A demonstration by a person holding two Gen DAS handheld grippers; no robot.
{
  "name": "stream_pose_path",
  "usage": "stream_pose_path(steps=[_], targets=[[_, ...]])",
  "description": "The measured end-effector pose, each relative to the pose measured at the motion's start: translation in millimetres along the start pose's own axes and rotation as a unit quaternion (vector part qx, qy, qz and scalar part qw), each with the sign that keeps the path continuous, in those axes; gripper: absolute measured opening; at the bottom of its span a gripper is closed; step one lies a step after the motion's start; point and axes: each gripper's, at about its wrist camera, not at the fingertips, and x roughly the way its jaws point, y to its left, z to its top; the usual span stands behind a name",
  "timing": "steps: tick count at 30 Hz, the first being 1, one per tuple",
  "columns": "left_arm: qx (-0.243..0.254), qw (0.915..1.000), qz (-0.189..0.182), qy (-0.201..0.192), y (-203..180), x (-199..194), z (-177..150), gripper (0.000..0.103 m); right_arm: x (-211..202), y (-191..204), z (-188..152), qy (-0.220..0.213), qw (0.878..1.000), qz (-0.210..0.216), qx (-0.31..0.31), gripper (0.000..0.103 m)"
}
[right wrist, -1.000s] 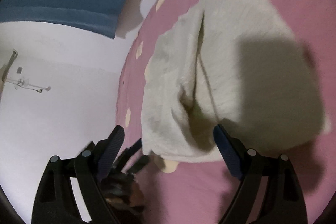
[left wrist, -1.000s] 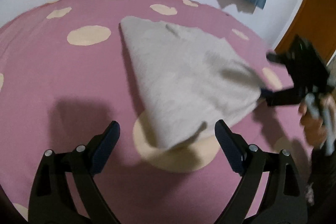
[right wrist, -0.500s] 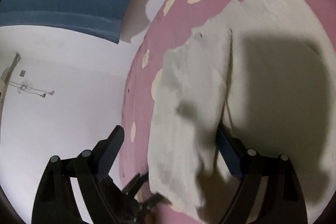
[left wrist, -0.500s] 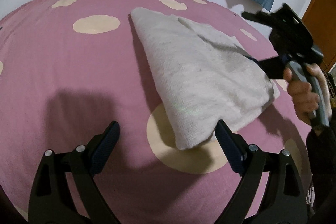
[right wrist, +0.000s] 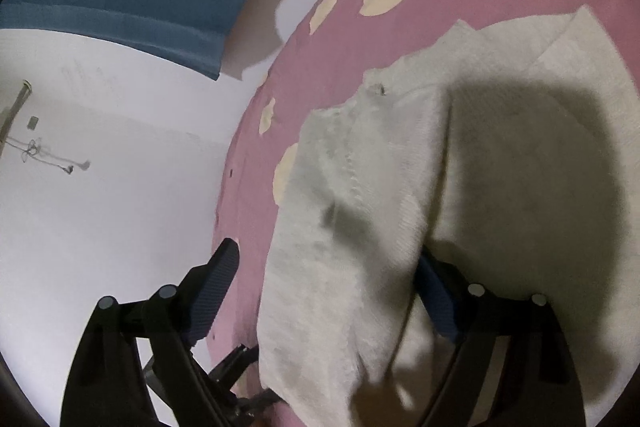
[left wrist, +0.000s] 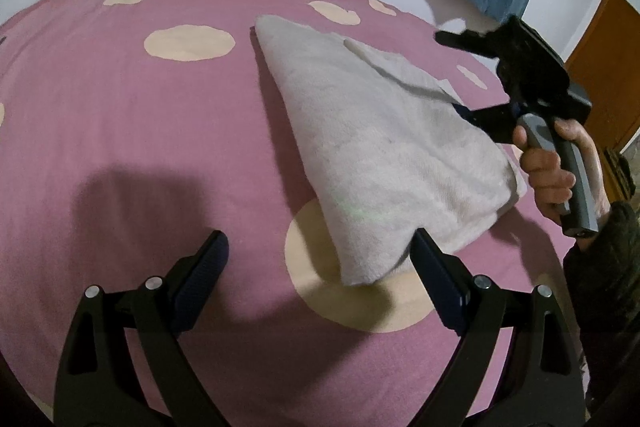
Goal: Fold small clothes
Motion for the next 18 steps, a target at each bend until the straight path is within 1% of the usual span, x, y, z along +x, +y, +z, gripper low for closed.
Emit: stream_pose_path(steps=[2,4,5,8,9,12,14,18], targets=[[-0.001,1.0,-0.003,0.0,2,0,0,0.091,-11,-2,-2,-0.005,1.0,-0.01,-0.001,0.084],[-0.003,1.0,-0.006,0.0,3,0,0,0.091,-13,-2,-4,-0.007,0.999,-0.033,-0.002,0.084],[-0.005,1.0,-0.008,0.001,4,1,1,0.091,-17,-7,-7,-0.004,0.999,-0.034,0.005,0.084],[-0.007,0.9999,-0.01,0.001,5,2,1,0.091,-22,-13,-16,0.007,1.0,-0.012,0.016,0.084],[-0.007,0.9999,-0.011,0.0,5,2,1,0.091,-22,-14,-19,0.011,1.0,0.002,0.018,0.084],[-0.007,0.9999,-0.011,0.001,6,2,1,0.092,-17,-15,-23,0.024,0.999,0.03,0.025,0.084],[-0.006,0.9999,-0.01,0.001,5,2,1,0.092,-11,-13,-20,0.028,0.999,0.03,0.023,0.084],[-0.007,0.9999,-0.009,0.001,5,2,2,0.092,-3,-7,-7,0.022,0.999,0.033,0.021,0.084]])
